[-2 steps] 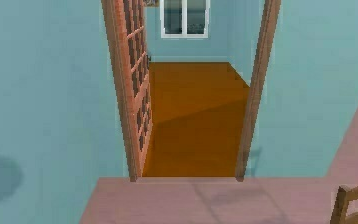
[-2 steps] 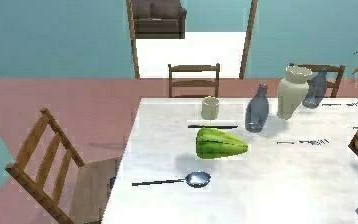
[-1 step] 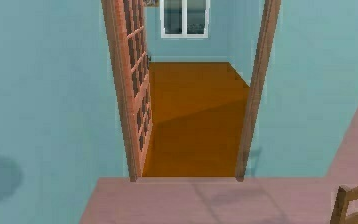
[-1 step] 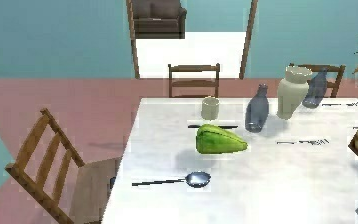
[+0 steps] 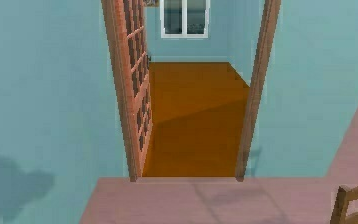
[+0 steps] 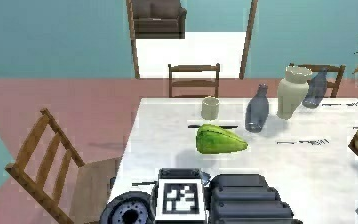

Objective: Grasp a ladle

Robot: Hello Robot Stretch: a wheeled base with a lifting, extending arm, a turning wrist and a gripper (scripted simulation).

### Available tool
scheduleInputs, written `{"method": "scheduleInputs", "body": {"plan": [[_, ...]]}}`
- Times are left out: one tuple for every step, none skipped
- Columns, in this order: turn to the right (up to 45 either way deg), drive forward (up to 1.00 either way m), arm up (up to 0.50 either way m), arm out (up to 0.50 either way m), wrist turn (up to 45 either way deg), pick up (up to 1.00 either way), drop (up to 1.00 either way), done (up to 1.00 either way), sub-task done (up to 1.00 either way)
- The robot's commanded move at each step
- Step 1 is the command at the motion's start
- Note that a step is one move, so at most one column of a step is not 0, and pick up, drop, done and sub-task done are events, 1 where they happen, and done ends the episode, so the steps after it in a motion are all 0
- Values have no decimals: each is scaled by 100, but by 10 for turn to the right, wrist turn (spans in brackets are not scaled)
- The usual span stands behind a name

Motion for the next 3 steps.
{"method": "scheduleInputs", "body": {"plan": [[0, 0, 0, 22, 0, 0, 0, 0, 0], [0, 0, 0, 0, 450, 0, 0, 0, 0], [0, 0, 0, 0, 450, 0, 0, 0, 0]]}}
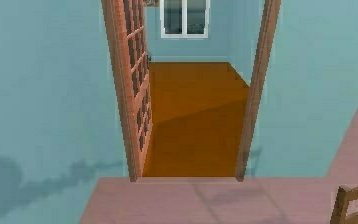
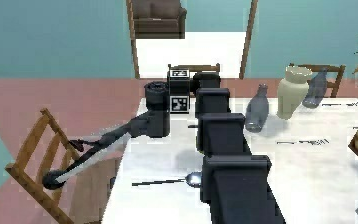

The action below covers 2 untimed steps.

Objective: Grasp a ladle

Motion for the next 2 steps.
{"method": "scheduleInputs", "body": {"plan": [[0, 0, 0, 0, 450, 0, 0, 0, 0], [0, 0, 0, 0, 450, 0, 0, 0, 0]]}}
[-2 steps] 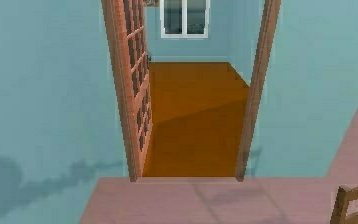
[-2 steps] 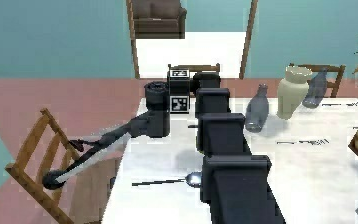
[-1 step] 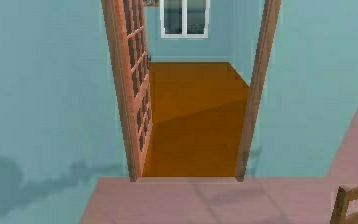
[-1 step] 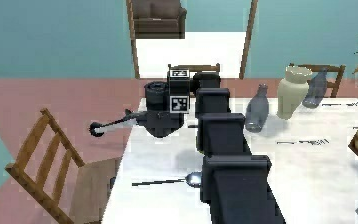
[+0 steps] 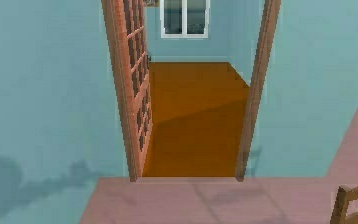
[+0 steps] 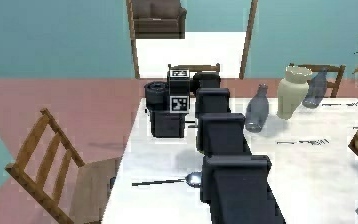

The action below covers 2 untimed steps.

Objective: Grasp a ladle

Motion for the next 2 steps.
{"method": "scheduleInputs", "body": {"plan": [[0, 0, 0, 0, 270, 0, 0, 0, 0], [0, 0, -28, 0, 0, 0, 0, 0, 0]]}}
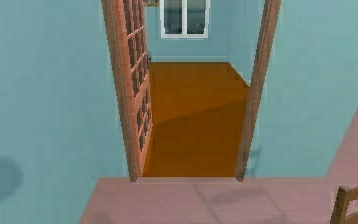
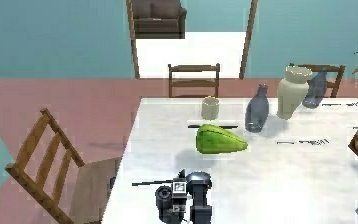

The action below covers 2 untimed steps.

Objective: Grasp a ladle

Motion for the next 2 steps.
{"method": "scheduleInputs", "body": {"plan": [[0, 0, 0, 0, 0, 100, 0, 0, 0], [0, 0, 10, 0, 0, 0, 0, 0, 0]]}}
